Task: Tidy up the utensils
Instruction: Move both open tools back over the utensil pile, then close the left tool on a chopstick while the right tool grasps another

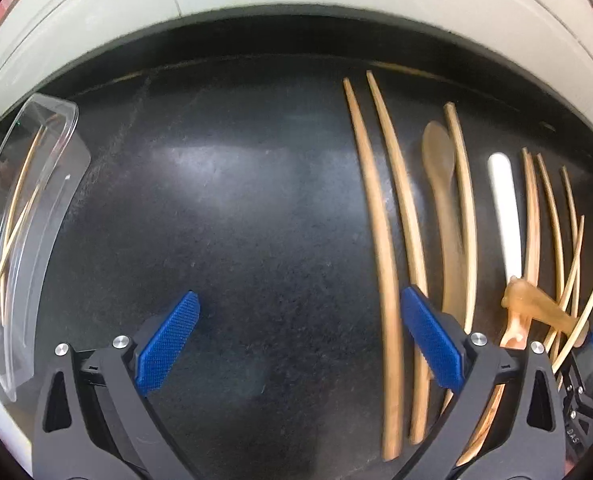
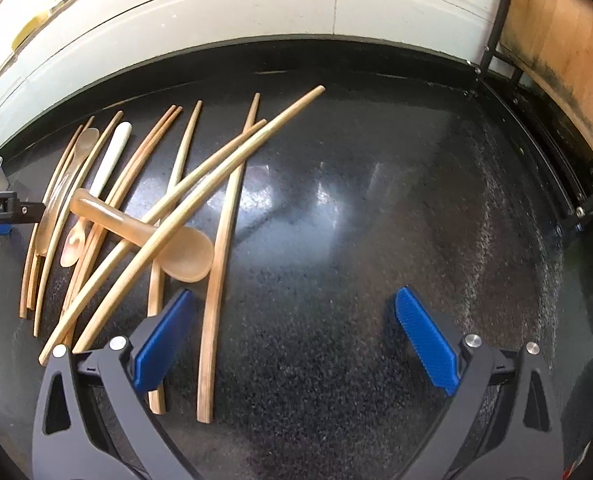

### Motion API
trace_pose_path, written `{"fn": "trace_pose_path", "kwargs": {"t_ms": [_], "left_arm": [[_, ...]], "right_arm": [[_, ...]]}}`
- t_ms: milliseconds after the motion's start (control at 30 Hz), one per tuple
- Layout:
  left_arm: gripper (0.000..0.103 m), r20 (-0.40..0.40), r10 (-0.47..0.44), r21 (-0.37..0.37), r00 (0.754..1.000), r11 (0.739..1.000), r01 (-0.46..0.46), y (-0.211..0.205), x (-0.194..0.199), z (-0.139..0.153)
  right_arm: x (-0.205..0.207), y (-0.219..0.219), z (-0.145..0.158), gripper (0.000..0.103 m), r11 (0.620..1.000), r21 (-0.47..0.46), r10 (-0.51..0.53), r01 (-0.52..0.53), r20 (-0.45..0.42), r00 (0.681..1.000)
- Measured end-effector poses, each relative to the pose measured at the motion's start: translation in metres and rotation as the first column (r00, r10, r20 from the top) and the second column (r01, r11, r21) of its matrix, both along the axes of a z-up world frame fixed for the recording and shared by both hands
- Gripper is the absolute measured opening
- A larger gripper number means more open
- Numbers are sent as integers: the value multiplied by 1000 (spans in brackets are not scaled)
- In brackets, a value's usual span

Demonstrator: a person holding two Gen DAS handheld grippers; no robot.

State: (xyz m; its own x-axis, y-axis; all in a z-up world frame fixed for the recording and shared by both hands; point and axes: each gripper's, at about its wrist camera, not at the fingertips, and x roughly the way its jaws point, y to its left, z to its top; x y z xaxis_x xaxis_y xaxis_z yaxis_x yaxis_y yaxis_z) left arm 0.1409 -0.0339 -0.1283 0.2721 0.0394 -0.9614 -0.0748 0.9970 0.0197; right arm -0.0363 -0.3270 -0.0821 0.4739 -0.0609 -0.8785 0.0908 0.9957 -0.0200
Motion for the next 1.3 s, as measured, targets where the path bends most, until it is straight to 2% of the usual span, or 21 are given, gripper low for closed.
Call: {"fn": "trace_pose_path", "kwargs": {"t_ms": [167,400,967,1000,1033,1067,1100,1133,1300], "left_arm": [[98,26,19,3,999,1000,-19,-1,7,0],[98,118,41,12,992,999,-43,7,0,-4],[98,183,4,24,983,1000,-9,-11,-3,2],[98,180,7,22,984,1000,-11,-12,-3,2],[95,169,22,14,985,1000,-25,-14,-4,1],[54,195,-1,13,981,1000,-2,-17,-6,6],[8,230,-45,26,972,999,40,-23,-9,12],[6,221,-57,24,974,998,53,-27,-7,11],[5,184,-62,-115,981,990,85,-26,-4,14]], "right_arm": [[7,4,-1,98,999,3,34,-34,25,999],[32,13,-3,98,999,-1,47,-47,85,995],[43,22,-3,98,999,-3,37,-37,83,996],[43,23,-3,93,999,1,37,-37,81,996],[39,24,0,82,999,-1,49,-49,92,995],[36,29,4,26,997,-10,72,-71,110,991],[34,36,7,8,995,-44,90,-86,111,990],[34,39,6,7,995,-41,96,-92,115,989],[34,30,8,7,996,-26,88,-86,100,991]]}}
